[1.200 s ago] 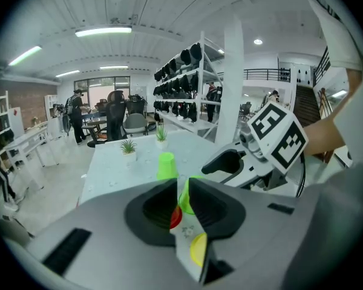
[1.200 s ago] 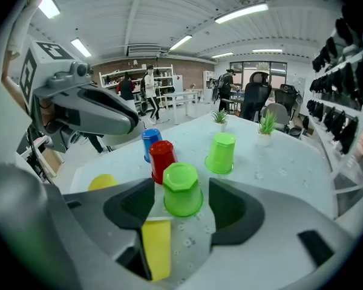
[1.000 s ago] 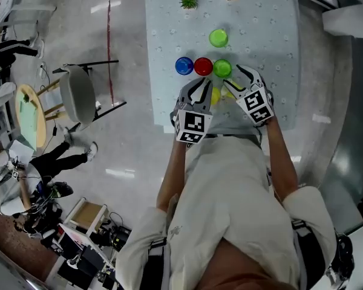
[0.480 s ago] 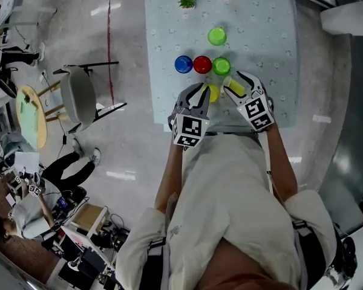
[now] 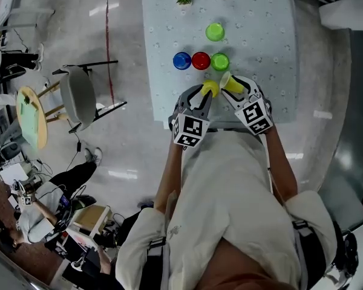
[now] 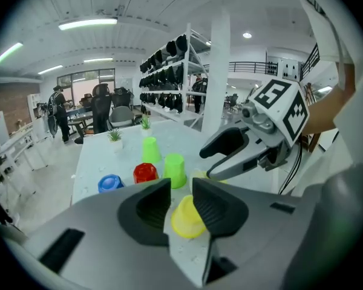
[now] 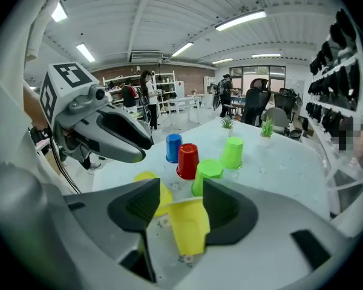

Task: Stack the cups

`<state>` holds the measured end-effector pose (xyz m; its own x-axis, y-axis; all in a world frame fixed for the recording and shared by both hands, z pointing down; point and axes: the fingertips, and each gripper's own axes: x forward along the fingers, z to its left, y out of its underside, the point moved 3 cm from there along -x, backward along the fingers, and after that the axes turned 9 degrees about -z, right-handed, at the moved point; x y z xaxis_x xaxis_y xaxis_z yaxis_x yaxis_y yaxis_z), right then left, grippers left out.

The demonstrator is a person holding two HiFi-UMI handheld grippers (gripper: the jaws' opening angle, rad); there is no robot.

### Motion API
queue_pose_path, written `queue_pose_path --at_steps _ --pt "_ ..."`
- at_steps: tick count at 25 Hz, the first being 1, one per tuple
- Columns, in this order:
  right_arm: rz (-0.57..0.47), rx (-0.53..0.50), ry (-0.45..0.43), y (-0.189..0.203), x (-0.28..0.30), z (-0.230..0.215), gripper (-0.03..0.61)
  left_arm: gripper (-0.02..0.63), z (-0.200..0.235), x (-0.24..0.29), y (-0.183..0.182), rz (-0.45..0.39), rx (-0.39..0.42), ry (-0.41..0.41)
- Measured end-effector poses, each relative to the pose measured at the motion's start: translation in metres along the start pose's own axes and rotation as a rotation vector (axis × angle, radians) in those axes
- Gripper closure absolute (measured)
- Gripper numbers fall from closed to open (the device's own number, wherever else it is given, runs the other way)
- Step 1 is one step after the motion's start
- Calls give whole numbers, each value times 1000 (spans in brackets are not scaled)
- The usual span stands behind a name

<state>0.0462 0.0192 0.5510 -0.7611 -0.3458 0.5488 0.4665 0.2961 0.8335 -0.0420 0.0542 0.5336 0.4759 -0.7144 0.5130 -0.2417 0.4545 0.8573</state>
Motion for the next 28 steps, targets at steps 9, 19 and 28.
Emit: queue_pose_path --at_steps 9,19,28 --pt "3 19 13 5 -6 5 370 402 -14 10 19 69 41 74" --pt "8 36 36 10 -12 7 376 354 -21 22 46 140 64 115" --pt "14 38 43 12 -11 8 380 389 -18 27 51 123 90 103"
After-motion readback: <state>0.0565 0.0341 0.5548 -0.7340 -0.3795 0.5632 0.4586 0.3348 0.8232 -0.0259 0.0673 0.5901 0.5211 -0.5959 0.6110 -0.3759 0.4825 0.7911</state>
